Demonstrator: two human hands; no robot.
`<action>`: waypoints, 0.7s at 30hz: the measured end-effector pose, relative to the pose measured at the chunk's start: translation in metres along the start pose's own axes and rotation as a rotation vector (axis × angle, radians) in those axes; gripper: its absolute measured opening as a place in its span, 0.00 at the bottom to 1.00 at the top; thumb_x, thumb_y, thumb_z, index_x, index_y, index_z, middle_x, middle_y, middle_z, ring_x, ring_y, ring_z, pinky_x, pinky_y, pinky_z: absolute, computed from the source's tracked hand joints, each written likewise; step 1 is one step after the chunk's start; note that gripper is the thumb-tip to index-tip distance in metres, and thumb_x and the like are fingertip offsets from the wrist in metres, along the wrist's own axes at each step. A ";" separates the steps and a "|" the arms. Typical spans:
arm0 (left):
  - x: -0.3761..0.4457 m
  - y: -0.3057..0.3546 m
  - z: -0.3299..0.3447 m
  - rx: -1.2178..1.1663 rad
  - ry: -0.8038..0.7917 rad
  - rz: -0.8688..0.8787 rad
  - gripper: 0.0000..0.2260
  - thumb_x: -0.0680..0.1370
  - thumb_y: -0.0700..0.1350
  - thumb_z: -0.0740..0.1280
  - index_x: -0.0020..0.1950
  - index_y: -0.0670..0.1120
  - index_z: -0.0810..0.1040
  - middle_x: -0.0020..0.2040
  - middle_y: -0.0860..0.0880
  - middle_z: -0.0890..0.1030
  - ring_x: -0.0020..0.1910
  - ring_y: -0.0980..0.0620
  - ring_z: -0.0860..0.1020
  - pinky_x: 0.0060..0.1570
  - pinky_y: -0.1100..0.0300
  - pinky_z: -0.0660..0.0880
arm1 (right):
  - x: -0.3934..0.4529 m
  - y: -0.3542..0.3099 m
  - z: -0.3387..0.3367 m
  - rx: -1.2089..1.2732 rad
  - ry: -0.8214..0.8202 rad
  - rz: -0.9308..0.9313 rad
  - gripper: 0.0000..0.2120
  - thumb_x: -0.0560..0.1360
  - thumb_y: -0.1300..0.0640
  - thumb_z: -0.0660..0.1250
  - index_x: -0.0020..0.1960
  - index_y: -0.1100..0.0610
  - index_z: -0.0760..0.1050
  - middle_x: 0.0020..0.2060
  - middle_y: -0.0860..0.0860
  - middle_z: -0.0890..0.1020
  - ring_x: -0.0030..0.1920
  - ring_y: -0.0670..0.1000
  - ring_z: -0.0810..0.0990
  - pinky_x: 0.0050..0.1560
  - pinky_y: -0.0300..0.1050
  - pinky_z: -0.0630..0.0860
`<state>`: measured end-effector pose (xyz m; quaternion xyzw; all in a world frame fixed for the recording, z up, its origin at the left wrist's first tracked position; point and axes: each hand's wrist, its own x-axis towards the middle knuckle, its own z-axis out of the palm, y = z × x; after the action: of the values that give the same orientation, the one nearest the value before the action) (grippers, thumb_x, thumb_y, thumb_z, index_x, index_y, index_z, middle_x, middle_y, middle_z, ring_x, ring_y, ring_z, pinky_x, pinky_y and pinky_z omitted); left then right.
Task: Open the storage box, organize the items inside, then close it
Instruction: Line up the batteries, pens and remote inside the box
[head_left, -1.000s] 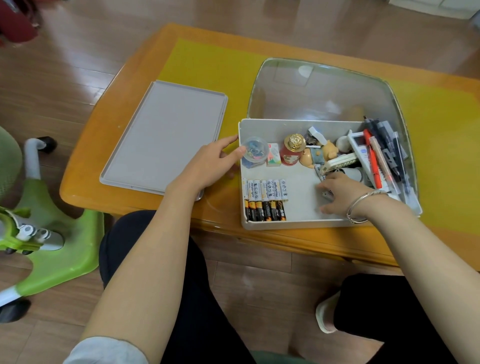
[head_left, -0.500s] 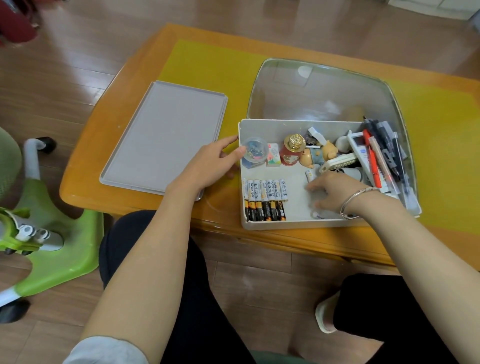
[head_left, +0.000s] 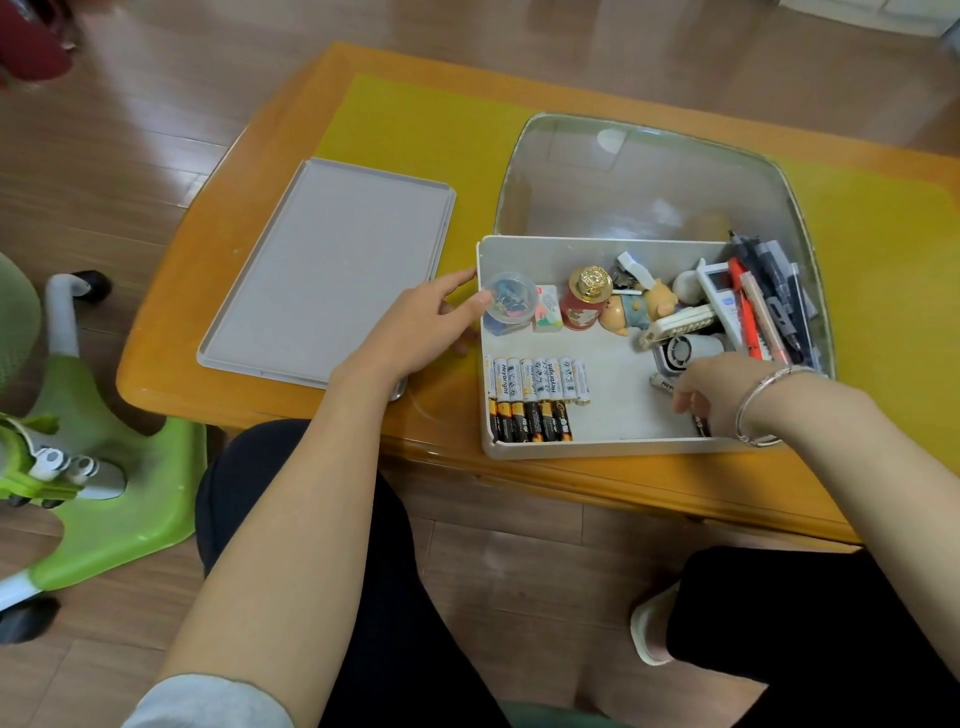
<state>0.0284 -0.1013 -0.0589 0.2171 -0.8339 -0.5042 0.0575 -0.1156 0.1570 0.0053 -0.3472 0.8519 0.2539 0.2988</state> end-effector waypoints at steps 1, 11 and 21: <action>0.000 0.000 0.000 0.003 0.001 0.002 0.24 0.79 0.59 0.60 0.75 0.56 0.64 0.43 0.59 0.82 0.38 0.62 0.82 0.44 0.60 0.77 | -0.001 0.001 0.001 -0.016 -0.029 0.004 0.22 0.74 0.68 0.60 0.65 0.53 0.72 0.59 0.52 0.76 0.58 0.52 0.76 0.49 0.36 0.69; 0.000 0.001 0.001 0.018 0.003 0.005 0.24 0.79 0.59 0.59 0.75 0.55 0.64 0.44 0.59 0.81 0.38 0.62 0.82 0.41 0.63 0.76 | 0.008 0.008 0.006 0.215 -0.036 -0.101 0.12 0.72 0.60 0.69 0.54 0.49 0.78 0.45 0.45 0.79 0.46 0.46 0.78 0.45 0.34 0.73; 0.000 -0.001 0.001 0.005 0.003 -0.005 0.24 0.79 0.61 0.59 0.74 0.57 0.65 0.45 0.58 0.81 0.37 0.62 0.82 0.39 0.62 0.75 | 0.022 -0.021 0.010 0.148 0.069 -0.183 0.02 0.70 0.54 0.71 0.40 0.51 0.81 0.38 0.45 0.83 0.41 0.47 0.81 0.47 0.41 0.79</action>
<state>0.0282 -0.1009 -0.0606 0.2199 -0.8346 -0.5019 0.0569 -0.1094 0.1406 -0.0210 -0.4092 0.8428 0.1498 0.3160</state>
